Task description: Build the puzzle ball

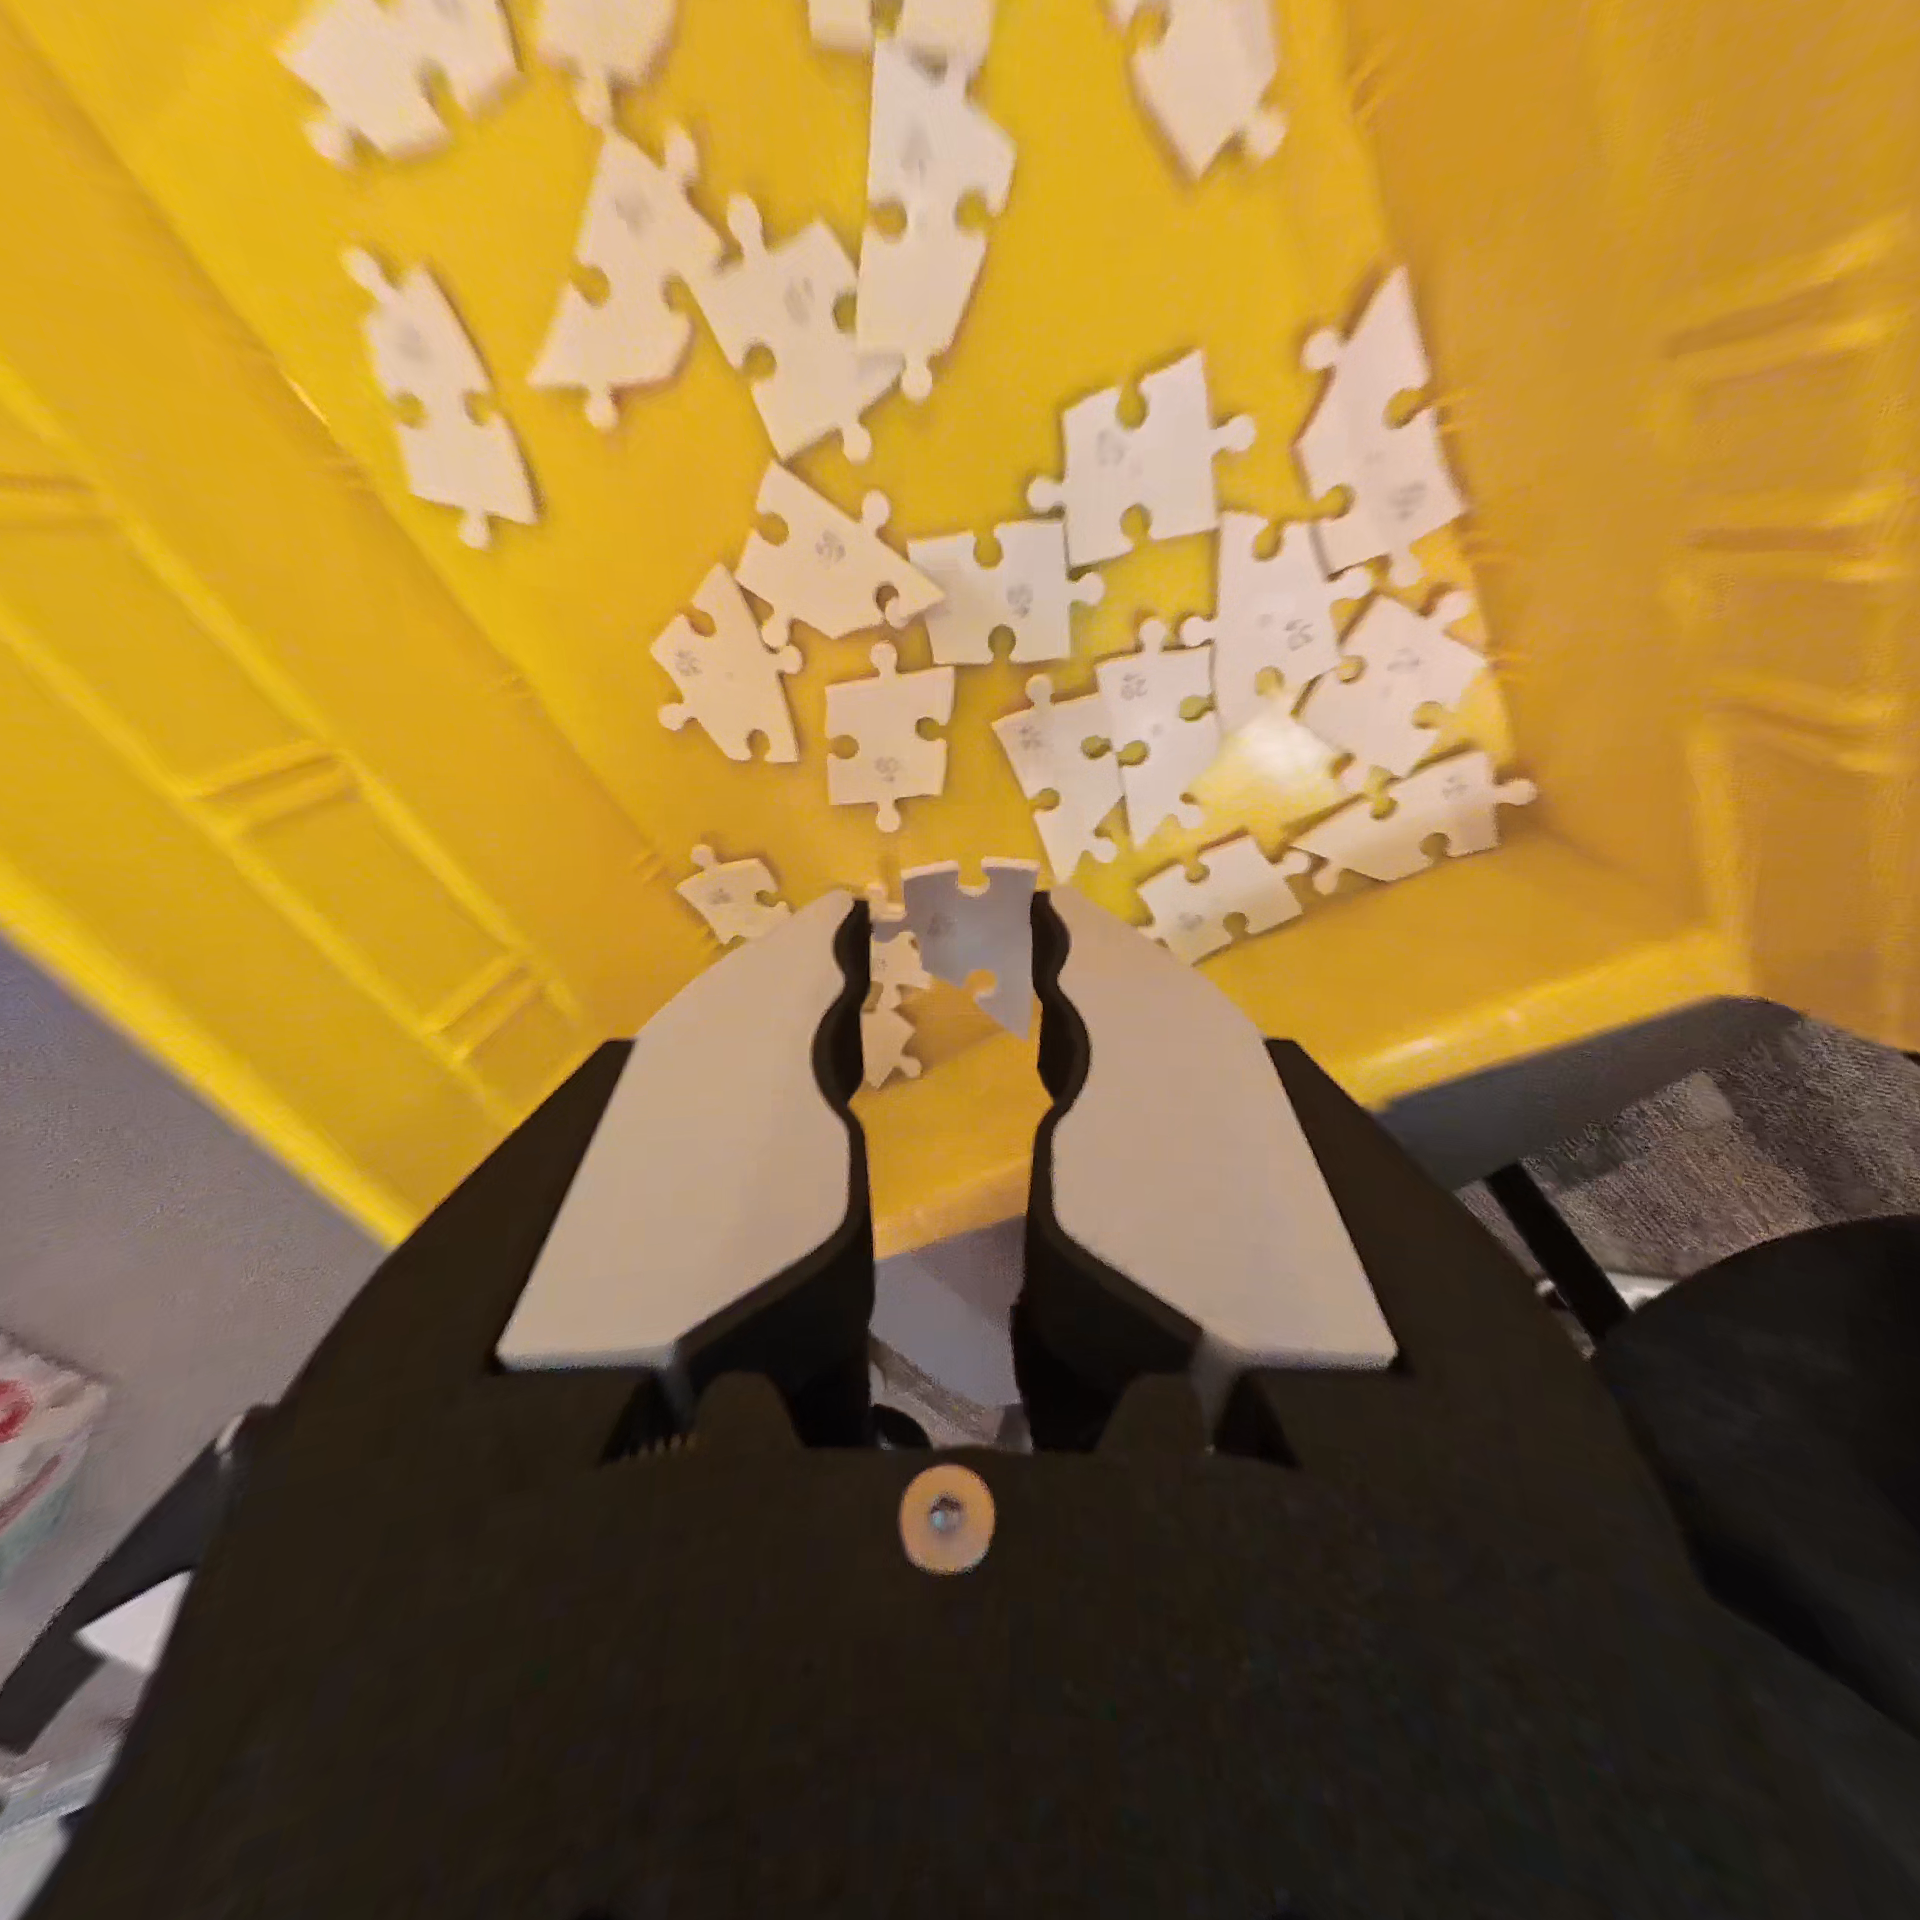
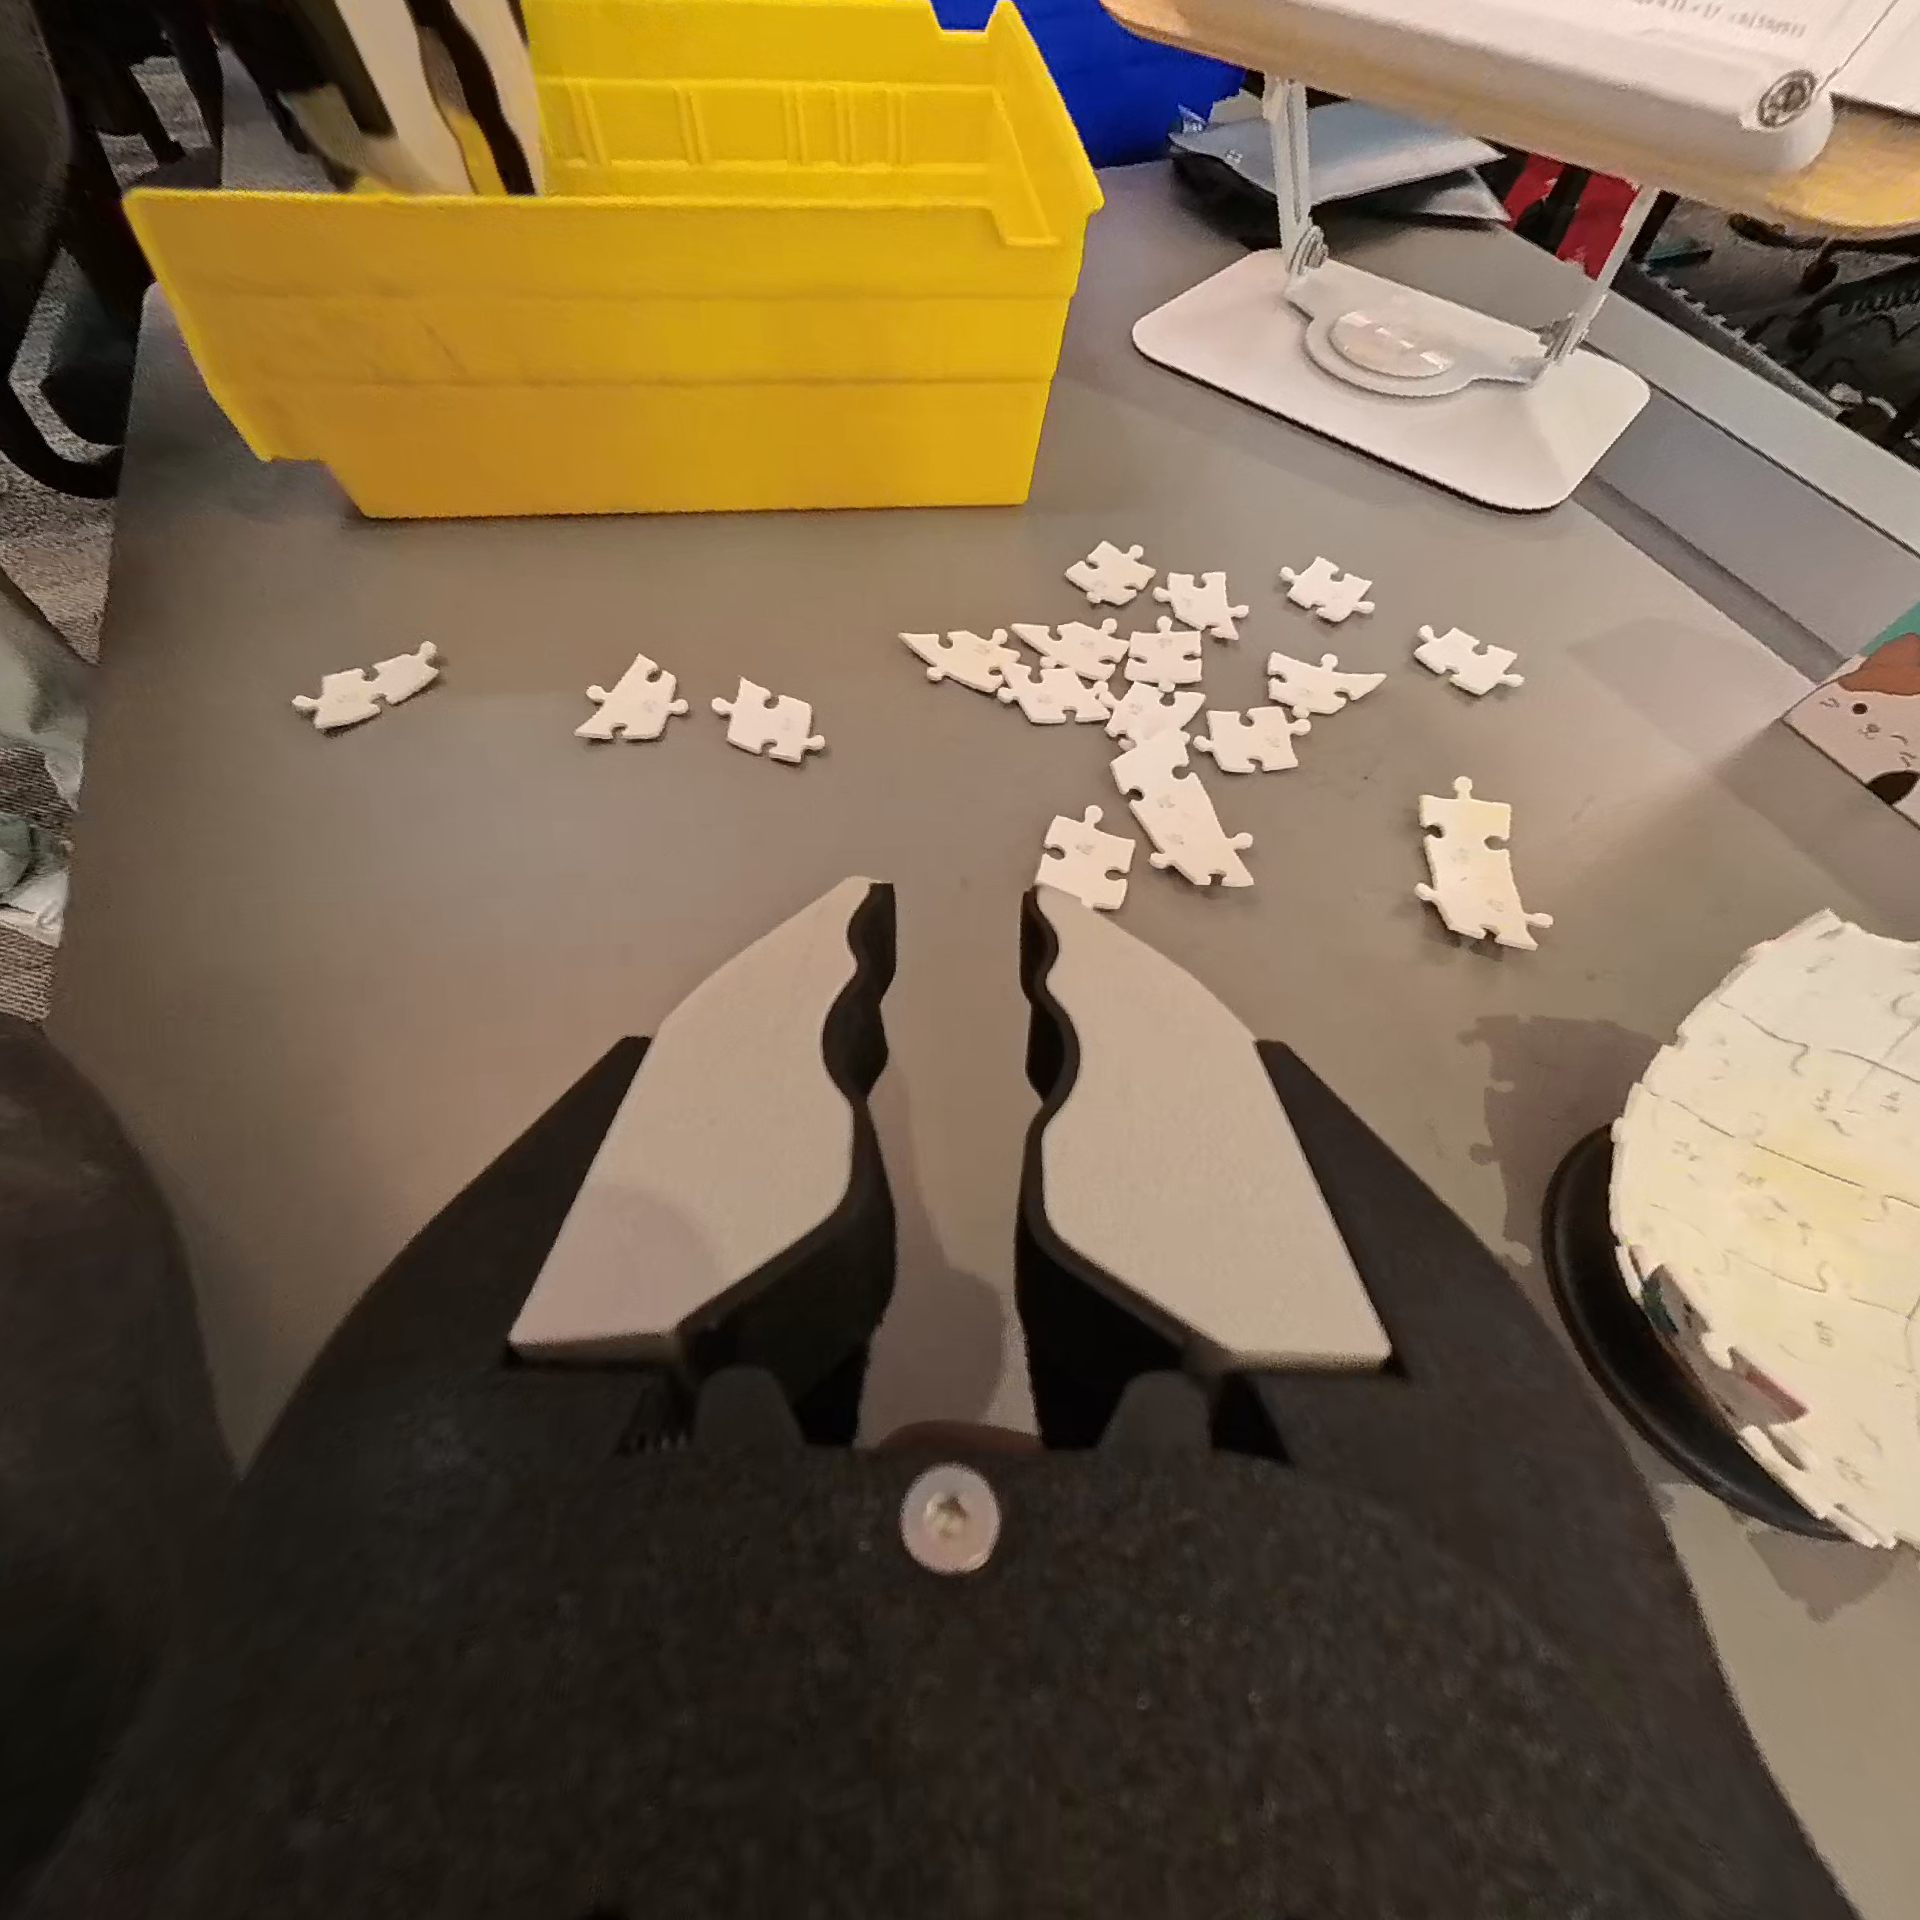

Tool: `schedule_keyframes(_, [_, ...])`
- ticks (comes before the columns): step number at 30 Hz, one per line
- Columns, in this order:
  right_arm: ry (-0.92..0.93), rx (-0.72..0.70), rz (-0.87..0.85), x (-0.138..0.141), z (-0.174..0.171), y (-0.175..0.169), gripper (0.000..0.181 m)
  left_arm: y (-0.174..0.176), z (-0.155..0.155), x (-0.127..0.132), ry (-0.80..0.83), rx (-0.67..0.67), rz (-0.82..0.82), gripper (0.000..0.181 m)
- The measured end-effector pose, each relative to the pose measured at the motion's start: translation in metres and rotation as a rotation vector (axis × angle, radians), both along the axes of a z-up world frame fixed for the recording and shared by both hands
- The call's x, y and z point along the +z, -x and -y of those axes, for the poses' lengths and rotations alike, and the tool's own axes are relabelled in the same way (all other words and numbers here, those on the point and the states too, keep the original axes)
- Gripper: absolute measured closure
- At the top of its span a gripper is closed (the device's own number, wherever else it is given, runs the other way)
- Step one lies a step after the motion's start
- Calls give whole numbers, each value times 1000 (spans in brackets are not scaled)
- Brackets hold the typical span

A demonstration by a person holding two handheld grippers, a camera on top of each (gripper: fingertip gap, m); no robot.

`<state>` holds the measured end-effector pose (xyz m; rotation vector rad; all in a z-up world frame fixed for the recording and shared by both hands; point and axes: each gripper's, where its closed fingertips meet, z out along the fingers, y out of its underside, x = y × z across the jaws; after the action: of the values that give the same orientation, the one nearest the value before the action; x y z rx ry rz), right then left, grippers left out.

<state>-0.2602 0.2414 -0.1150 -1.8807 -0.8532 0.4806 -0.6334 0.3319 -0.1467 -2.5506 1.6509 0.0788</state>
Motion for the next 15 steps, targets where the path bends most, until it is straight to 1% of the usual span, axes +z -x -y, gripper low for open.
schedule_keyframes(2, [-3,14,0,3,2,2,159,-16,5,27,-55,-42,27,152])
schedule_keyframes(4, [-5,44,-6,7,6,8,159,-45,17,56,-106,-113,85,152])
schedule_keyframes(6, [2,106,-25,12,13,17,160,-86,37,78,-141,-220,159,152])
schedule_keyframes(8, [42,210,-66,16,26,32,160,-134,63,89,-176,-358,228,152])
schedule_keyframes(9, [60,246,-76,17,32,37,160,-159,78,87,-178,-429,256,152])
schedule_keyframes(10, [65,260,-71,15,34,39,160,-183,93,79,-163,-496,259,152])
schedule_keyframes(11, [61,261,-59,13,35,39,160,-201,107,64,-142,-560,223,152])
schedule_keyframes(13, [66,262,-51,8,40,36,161,-218,123,26,-128,-681,65,152])
schedule_keyframes(15, [91,260,-67,3,48,29,161,-218,131,-10,-96,-772,-84,152])
